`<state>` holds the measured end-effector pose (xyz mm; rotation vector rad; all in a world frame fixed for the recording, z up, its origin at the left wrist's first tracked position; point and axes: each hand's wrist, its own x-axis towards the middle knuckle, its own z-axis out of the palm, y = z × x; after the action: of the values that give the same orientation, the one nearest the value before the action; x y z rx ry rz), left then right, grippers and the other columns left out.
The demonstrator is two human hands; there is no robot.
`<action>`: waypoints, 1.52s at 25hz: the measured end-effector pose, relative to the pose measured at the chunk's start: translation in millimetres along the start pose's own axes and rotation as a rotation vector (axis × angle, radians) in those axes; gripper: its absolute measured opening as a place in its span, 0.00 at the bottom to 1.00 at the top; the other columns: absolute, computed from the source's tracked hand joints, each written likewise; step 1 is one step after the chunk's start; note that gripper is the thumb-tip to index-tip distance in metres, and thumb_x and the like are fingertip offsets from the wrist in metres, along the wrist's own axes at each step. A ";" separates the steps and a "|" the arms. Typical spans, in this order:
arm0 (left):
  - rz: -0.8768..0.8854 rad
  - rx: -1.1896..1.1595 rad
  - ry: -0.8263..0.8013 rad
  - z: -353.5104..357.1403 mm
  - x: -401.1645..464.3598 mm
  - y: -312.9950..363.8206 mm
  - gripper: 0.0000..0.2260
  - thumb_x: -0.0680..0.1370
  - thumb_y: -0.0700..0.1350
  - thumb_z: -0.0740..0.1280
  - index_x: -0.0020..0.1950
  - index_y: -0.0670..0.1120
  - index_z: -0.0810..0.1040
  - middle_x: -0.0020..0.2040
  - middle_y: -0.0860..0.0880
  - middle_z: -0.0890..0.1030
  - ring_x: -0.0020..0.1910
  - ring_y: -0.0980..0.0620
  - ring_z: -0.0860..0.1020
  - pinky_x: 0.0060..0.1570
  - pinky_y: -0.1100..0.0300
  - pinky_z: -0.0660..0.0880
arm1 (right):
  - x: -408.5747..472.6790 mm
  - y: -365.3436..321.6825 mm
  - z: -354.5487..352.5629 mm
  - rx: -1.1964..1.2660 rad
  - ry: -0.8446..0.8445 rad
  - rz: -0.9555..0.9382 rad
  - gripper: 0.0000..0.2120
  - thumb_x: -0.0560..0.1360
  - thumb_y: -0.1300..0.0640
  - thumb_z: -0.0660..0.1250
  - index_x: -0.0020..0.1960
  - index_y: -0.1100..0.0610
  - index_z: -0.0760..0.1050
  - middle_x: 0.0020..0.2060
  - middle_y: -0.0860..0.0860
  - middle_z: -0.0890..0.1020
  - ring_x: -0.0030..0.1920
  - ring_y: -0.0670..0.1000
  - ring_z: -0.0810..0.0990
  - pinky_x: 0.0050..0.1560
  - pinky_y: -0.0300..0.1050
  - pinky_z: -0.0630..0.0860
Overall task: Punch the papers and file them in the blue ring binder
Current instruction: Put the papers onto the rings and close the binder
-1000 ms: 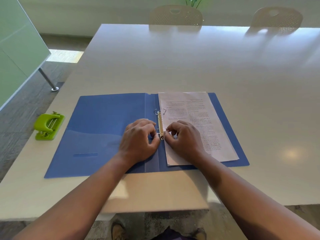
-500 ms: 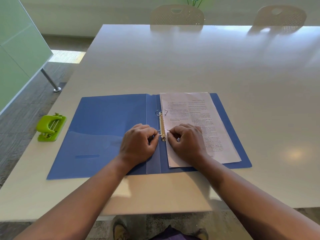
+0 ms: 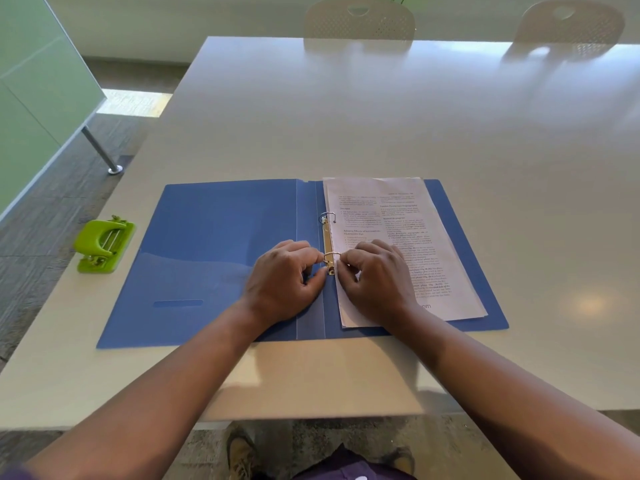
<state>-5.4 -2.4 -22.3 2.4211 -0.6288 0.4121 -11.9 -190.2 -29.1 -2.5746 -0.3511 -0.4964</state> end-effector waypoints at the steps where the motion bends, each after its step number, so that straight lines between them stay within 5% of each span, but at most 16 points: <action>1: -0.009 0.007 0.002 0.8 -0.2 -0.5 0.08 0.77 0.46 0.72 0.38 0.50 0.78 0.33 0.57 0.72 0.33 0.54 0.71 0.34 0.57 0.74 | 0.7 0.2 -0.1 0.009 -0.002 0.004 0.12 0.75 0.54 0.70 0.33 0.53 0.77 0.32 0.47 0.79 0.39 0.54 0.78 0.44 0.50 0.74; 7: -0.047 0.105 -0.039 2.2 -0.6 2.6 0.14 0.77 0.59 0.64 0.47 0.49 0.79 0.39 0.54 0.77 0.40 0.51 0.74 0.42 0.52 0.75 | 2.5 -0.2 -4.0 0.122 -0.036 0.061 0.09 0.74 0.52 0.68 0.36 0.53 0.80 0.32 0.47 0.81 0.38 0.53 0.79 0.44 0.50 0.77; 11: -0.086 0.191 -0.152 3.9 1.9 -0.8 0.22 0.76 0.62 0.62 0.65 0.52 0.74 0.66 0.53 0.76 0.67 0.50 0.70 0.63 0.55 0.64 | 1.9 -2.1 -6.1 0.130 -0.036 0.084 0.08 0.73 0.53 0.69 0.36 0.53 0.82 0.33 0.46 0.82 0.38 0.52 0.79 0.44 0.48 0.76; 15: -0.087 0.213 -0.264 3.3 5.8 -0.6 0.27 0.78 0.62 0.59 0.76 0.55 0.69 0.76 0.56 0.69 0.78 0.52 0.61 0.73 0.53 0.56 | 2.2 -1.4 -6.3 0.126 -0.048 0.082 0.07 0.73 0.53 0.69 0.38 0.52 0.82 0.34 0.47 0.83 0.39 0.52 0.80 0.45 0.49 0.76; 27: -0.159 0.242 -0.409 5.9 14.6 0.4 0.32 0.79 0.66 0.49 0.83 0.58 0.55 0.84 0.57 0.52 0.83 0.56 0.46 0.80 0.53 0.42 | 9.2 -0.5 -13.9 0.114 -0.129 0.083 0.09 0.75 0.52 0.67 0.39 0.54 0.83 0.35 0.47 0.83 0.39 0.50 0.79 0.43 0.46 0.73; 33: -0.217 0.259 -0.372 16.8 25.8 4.8 0.30 0.81 0.66 0.52 0.82 0.58 0.55 0.84 0.56 0.53 0.83 0.54 0.46 0.80 0.51 0.42 | 15.9 18.4 -30.8 -0.015 -0.172 0.086 0.17 0.78 0.46 0.64 0.60 0.53 0.83 0.54 0.49 0.85 0.54 0.53 0.81 0.57 0.52 0.77; 38: -0.296 0.256 -0.351 33.1 56.2 11.2 0.31 0.81 0.65 0.53 0.82 0.56 0.55 0.84 0.54 0.53 0.83 0.52 0.47 0.79 0.49 0.42 | 26.8 51.8 -43.4 -0.176 -0.237 0.148 0.25 0.79 0.40 0.62 0.72 0.51 0.75 0.71 0.49 0.77 0.71 0.52 0.73 0.71 0.56 0.68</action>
<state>40.6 -49.9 -18.8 2.8068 -0.3645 -0.0631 17.3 -252.1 -4.5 -2.8118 -0.2008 -0.1758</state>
